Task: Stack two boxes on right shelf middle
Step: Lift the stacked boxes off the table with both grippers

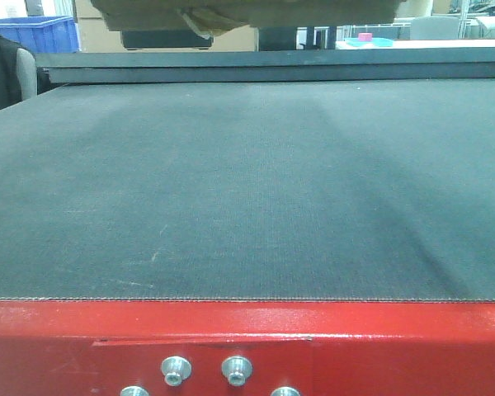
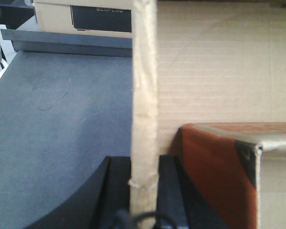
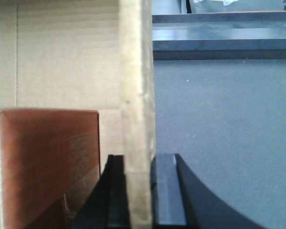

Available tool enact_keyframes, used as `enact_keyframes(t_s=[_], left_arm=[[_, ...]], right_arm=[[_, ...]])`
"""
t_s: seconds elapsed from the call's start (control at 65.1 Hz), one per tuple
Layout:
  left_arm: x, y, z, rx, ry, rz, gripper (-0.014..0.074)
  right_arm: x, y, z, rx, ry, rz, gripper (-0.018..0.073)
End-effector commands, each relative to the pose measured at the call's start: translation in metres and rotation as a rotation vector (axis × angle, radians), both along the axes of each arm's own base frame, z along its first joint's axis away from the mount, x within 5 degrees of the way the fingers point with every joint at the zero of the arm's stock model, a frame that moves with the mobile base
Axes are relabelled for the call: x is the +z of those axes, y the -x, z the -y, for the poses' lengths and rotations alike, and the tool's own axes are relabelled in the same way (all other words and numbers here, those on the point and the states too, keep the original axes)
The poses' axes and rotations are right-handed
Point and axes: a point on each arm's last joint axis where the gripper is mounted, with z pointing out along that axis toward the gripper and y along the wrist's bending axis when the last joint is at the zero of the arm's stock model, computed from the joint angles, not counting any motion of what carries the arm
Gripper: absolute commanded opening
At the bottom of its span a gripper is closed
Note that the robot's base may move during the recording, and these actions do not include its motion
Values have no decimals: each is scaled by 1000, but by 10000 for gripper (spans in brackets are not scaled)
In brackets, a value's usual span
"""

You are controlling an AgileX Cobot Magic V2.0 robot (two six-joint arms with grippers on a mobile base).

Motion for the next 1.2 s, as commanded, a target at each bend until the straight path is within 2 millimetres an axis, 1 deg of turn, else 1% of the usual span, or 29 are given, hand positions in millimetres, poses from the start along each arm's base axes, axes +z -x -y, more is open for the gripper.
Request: enact_keyframes(t_s=[0.0, 0.292, 1.183], left_arm=[[11, 3, -4, 0, 16, 65, -111], [8, 4, -6, 20, 10, 24, -111], [8, 4, -6, 17, 11, 30, -111]], right_arm=[[12, -2, 1, 10, 3, 91, -154], [11, -1, 2, 3, 5, 78, -154], [12, -2, 1, 7, 4, 85, -154]])
